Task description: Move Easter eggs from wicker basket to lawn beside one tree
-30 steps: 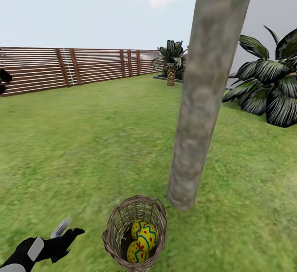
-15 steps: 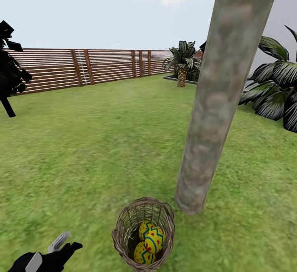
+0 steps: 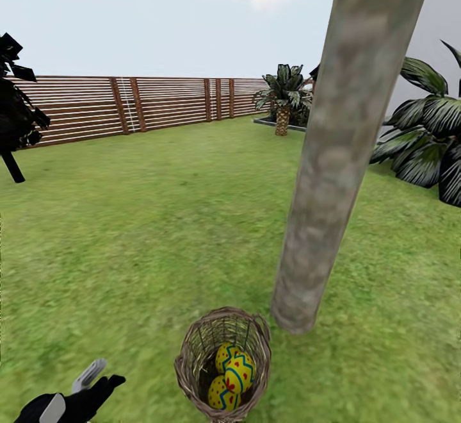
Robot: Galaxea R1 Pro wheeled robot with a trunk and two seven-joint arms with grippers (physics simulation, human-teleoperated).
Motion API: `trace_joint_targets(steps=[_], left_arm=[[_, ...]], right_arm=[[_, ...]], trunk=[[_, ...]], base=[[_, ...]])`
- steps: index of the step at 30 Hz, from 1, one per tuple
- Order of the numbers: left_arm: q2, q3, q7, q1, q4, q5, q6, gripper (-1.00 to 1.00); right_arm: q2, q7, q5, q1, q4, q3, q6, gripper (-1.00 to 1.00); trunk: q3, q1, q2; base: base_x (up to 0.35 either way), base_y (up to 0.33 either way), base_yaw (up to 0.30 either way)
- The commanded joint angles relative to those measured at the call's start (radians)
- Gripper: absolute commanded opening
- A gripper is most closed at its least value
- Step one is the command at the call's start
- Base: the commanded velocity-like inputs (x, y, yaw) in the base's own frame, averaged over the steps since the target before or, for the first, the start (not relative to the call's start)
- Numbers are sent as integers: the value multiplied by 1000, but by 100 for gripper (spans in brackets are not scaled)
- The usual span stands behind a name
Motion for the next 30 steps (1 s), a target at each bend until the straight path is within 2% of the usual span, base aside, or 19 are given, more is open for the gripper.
trace_joint_targets(steps=[1,9,15,17,19,21,22,24,25,26,27,29,30], left_arm=[[0,5,0,0,-1,8,-4,100],[2,6,1,0,31,7,-28,100],[3,5,-1,-1,35,6,-27,100],[2,5,-1,-1,35,6,-27,100],[1,5,-1,-1,35,6,-27,100],[1,5,-1,0,35,5,-27,100],[2,5,-1,0,35,5,-27,100],[2,5,-1,0,35,5,-27,100],[2,5,-1,0,35,5,-27,100],[2,5,-1,0,35,5,-27,100],[2,5,-1,0,35,5,-27,100],[1,4,-2,-1,35,6,-26,100],[0,2,-2,-1,34,7,-26,100]], right_arm=[[-2,-4,7,-2,4,-9,-7,100],[-11,-3,10,-2,-19,-6,-5,100],[-10,-5,24,-3,-106,1,18,100],[-8,-5,59,-6,-148,9,83,100],[-6,-1,93,-12,-223,13,201,100],[-3,6,110,-17,-329,15,311,100],[31,13,118,-20,-493,19,436,100],[70,15,121,-21,-581,25,512,100],[126,16,121,-26,-717,99,616,100],[135,18,119,-26,-751,143,639,100],[146,22,114,-27,-803,219,676,100],[164,27,89,-28,-908,327,748,100],[169,28,70,-28,-954,357,778,100]], trunk=[[-1,0,-1],[-1,0,-1],[-1,0,-1],[-1,0,-1],[-1,0,-1],[-1,0,-1],[-1,0,-1],[-1,0,-1],[-1,0,-1],[-1,0,-1],[-1,0,-1],[-1,0,-1],[-1,0,-1]], base=[[-224,0,0],[-314,0,0],[-283,0,0],[-69,0,0],[-28,0,0],[-12,0,0],[-2,0,0],[-1,0,0],[0,0,0],[0,0,0],[0,0,0],[0,0,0],[0,0,0]])
